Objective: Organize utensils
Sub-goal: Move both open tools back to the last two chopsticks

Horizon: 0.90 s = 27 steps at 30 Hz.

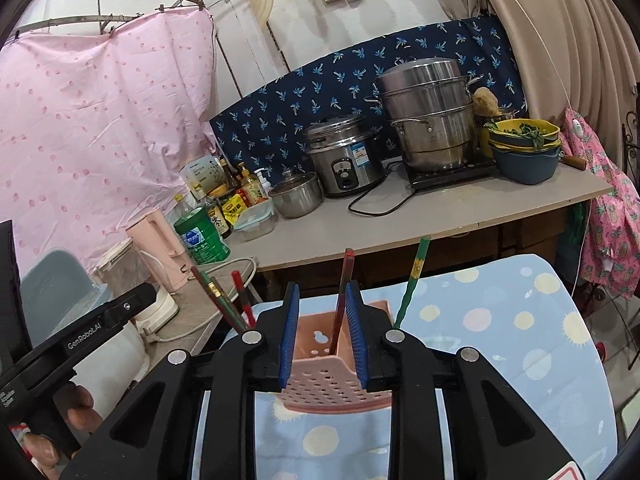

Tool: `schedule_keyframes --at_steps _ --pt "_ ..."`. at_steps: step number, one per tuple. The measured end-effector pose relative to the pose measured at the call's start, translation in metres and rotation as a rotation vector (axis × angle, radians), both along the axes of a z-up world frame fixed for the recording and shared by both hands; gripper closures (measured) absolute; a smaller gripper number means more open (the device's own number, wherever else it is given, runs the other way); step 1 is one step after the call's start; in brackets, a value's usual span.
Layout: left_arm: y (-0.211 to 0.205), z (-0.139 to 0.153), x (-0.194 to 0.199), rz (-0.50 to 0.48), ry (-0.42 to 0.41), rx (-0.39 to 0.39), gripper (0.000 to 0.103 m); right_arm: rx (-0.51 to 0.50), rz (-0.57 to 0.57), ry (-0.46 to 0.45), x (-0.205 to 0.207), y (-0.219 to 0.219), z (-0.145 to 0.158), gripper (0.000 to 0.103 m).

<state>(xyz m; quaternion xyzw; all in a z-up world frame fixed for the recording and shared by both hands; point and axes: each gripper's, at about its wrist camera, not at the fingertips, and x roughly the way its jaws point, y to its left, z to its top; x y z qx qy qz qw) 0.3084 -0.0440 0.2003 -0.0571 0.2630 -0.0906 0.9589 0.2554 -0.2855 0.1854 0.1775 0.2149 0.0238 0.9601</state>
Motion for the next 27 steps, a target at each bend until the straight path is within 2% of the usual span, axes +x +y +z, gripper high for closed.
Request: schedule_keyframes --at_steps 3,10,17,20,27 --pt "0.002 -0.007 -0.017 -0.008 0.008 0.01 0.051 0.009 0.019 0.005 -0.019 0.008 -0.005 0.079" --pt "0.001 -0.033 -0.05 -0.03 0.056 0.038 0.051 -0.015 0.046 0.042 -0.063 0.026 -0.03 0.079" --pt "-0.002 -0.062 -0.091 -0.065 0.093 0.085 0.048 -0.051 0.064 0.097 -0.103 0.042 -0.062 0.078" --pt "-0.001 -0.075 -0.107 -0.066 0.104 0.102 0.042 -0.063 0.069 0.127 -0.119 0.047 -0.079 0.078" --pt "0.002 -0.108 -0.135 -0.086 0.156 0.128 0.042 -0.105 0.084 0.208 -0.153 0.06 -0.12 0.079"
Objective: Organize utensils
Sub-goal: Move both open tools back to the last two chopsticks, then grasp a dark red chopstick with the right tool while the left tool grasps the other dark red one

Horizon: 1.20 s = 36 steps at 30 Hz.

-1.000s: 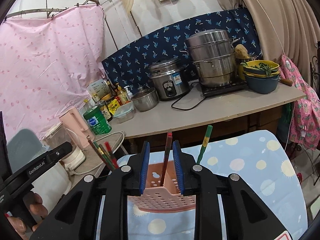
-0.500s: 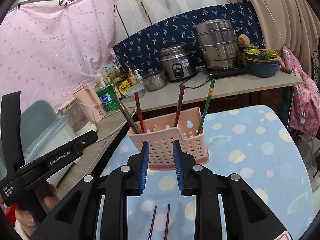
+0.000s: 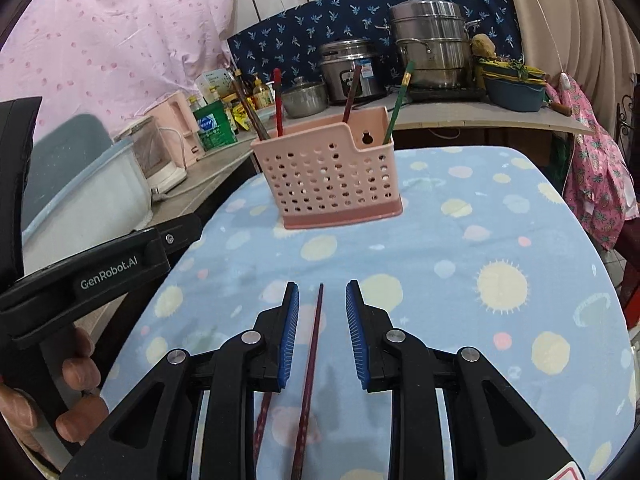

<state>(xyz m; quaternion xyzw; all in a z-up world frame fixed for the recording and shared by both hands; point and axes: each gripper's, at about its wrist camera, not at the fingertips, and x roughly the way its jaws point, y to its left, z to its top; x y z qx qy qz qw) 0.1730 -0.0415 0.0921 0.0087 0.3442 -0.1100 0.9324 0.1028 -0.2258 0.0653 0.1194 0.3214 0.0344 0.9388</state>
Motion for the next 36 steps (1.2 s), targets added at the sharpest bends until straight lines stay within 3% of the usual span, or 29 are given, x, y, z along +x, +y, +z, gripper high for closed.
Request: schedule_keyframes --at_steps 18,26,32,36 --pt "0.021 -0.089 -0.06 0.011 0.168 0.037 0.042 -0.045 0.074 0.169 -0.059 0.032 -0.074 0.079" --pt "0.023 -0.097 -0.074 -0.002 0.192 0.017 0.042 -0.038 0.107 0.197 -0.069 0.044 -0.092 0.078" --pt "0.019 -0.099 -0.081 -0.023 0.195 0.019 0.042 -0.121 0.074 0.177 -0.075 0.046 -0.093 0.096" --pt "0.016 -0.1 -0.087 -0.042 0.202 0.016 0.041 -0.108 0.051 0.18 -0.078 0.036 -0.093 0.096"
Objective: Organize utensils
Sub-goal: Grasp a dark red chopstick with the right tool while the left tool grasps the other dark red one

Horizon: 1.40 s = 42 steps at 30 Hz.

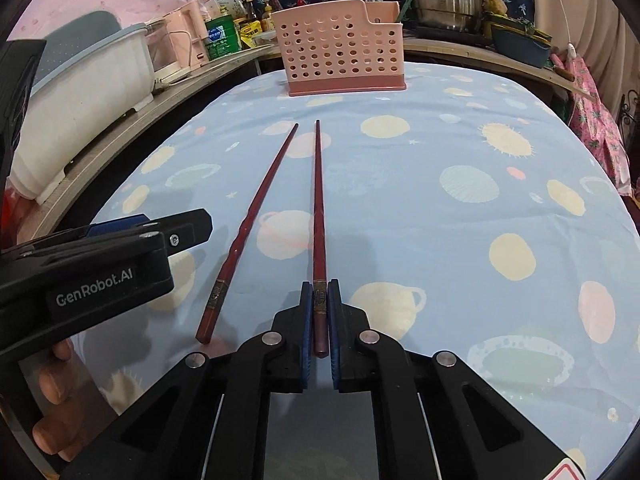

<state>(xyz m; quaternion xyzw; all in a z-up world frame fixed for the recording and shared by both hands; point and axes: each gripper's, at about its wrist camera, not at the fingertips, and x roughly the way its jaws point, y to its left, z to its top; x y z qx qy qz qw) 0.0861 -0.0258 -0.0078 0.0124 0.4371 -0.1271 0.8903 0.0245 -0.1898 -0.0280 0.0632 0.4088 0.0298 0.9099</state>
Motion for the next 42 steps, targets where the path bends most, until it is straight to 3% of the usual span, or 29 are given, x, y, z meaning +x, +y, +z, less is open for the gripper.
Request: schedule_keyframes --at_steps 9,18,24,30,32,42 --pt "-0.014 -0.013 -0.017 -0.044 0.038 0.004 0.038 0.027 -0.044 0.0 -0.009 -0.021 -0.001 0.096" --pt "-0.018 -0.021 -0.022 -0.045 0.047 0.032 0.044 0.022 -0.042 -0.005 -0.011 -0.02 -0.001 0.096" --pt "-0.017 -0.021 -0.023 -0.04 0.038 0.055 0.06 0.024 -0.042 -0.007 -0.012 -0.02 -0.001 0.096" --pt "-0.013 -0.02 -0.022 -0.031 0.04 0.047 0.084 0.026 -0.042 -0.007 -0.012 -0.02 -0.001 0.096" --pt "-0.011 -0.019 -0.022 -0.036 0.049 0.034 0.096 0.027 -0.043 -0.006 -0.012 -0.02 -0.001 0.096" --pt "-0.009 -0.016 -0.021 -0.051 0.077 -0.004 0.096 0.061 -0.059 0.011 -0.012 -0.025 0.001 0.096"
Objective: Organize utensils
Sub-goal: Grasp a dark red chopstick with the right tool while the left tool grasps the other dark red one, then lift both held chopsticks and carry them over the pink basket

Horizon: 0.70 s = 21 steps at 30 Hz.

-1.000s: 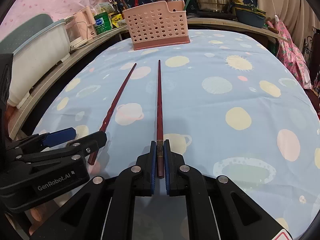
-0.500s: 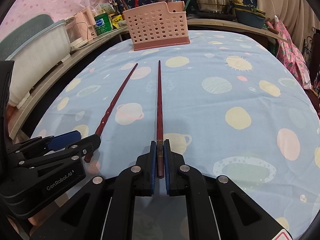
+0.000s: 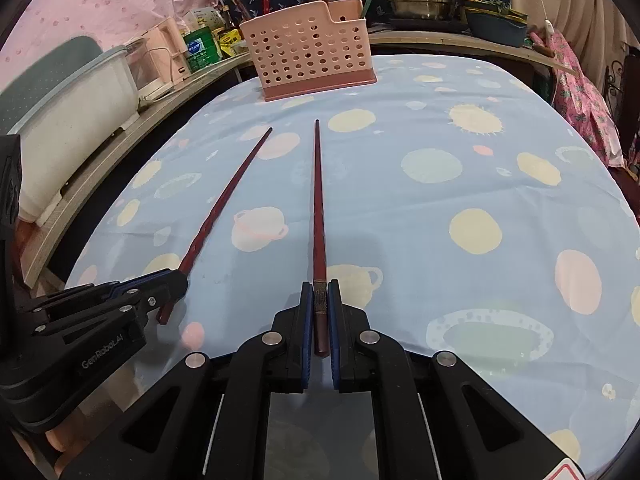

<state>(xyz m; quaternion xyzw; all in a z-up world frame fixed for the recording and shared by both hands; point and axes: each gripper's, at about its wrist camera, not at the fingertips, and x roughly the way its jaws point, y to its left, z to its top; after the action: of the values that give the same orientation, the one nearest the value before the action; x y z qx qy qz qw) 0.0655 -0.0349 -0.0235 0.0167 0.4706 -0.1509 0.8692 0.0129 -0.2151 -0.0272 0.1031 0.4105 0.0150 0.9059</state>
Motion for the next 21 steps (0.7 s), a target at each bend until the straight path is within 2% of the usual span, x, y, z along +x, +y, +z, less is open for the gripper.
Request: schedule_keyframes --at_steps 10,21 --pt "0.007 0.028 0.002 0.017 -0.029 -0.045 0.096 0.025 -0.012 -0.039 0.0 -0.003 0.017 0.096" --pt "0.013 0.105 0.025 0.058 -0.176 -0.115 0.096 0.068 -0.038 -0.198 0.014 -0.021 0.087 0.096"
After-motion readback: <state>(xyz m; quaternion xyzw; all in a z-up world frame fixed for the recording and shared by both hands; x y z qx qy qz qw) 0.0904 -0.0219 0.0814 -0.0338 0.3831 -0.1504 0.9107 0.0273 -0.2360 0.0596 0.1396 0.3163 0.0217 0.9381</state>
